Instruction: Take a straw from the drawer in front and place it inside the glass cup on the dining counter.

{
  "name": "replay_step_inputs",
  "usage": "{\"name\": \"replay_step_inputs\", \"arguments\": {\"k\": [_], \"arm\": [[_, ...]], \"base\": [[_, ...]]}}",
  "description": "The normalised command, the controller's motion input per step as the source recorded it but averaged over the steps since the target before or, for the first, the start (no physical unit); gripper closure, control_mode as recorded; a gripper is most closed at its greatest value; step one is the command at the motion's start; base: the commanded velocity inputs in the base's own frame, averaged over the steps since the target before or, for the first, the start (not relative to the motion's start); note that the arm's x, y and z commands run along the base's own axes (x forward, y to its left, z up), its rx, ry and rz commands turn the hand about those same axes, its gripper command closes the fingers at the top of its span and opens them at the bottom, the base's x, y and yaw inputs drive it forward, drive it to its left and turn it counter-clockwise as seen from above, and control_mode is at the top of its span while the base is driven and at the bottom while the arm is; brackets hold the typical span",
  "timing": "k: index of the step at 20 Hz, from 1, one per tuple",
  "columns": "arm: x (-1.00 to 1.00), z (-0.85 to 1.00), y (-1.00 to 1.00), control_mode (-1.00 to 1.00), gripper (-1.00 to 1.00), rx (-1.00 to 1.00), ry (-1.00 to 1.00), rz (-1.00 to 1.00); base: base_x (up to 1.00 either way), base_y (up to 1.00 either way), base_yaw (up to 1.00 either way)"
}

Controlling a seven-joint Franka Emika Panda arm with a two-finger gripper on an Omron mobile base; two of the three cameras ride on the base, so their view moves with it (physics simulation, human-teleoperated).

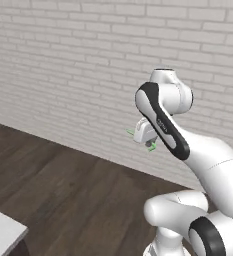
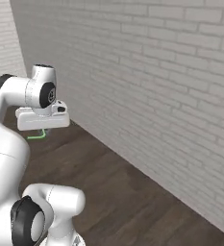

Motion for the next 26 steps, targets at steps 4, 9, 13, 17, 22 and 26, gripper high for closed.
{"name": "replay_step_inputs", "arguments": {"k": [4,9,13,17,22,26], "arm": [[0.0,0.0,0.0,1.0,1.0,0.0,0.0,0.0],[0.0,0.0,0.0,1.0,1.0,0.0,0.0,0.0],[0.0,0.0,0.0,1.0,1.0,0.0,0.0,0.0],[0.0,0.0,0.0,1.0,1.0,0.0,0.0,0.0],[0.0,0.0,0.0,1.0,1.0,0.0,0.0,0.0],[0.0,0.0,0.0,1.0,1.0,0.0,0.0,0.0]], "base": [[1.0,-0.42,0.49],[1.0,-0.46,0.51],[1.0,-0.34,0.46],[1.0,-0.26,0.44],[1.0,-0.25,0.43],[1.0,-0.22,0.43]]}}
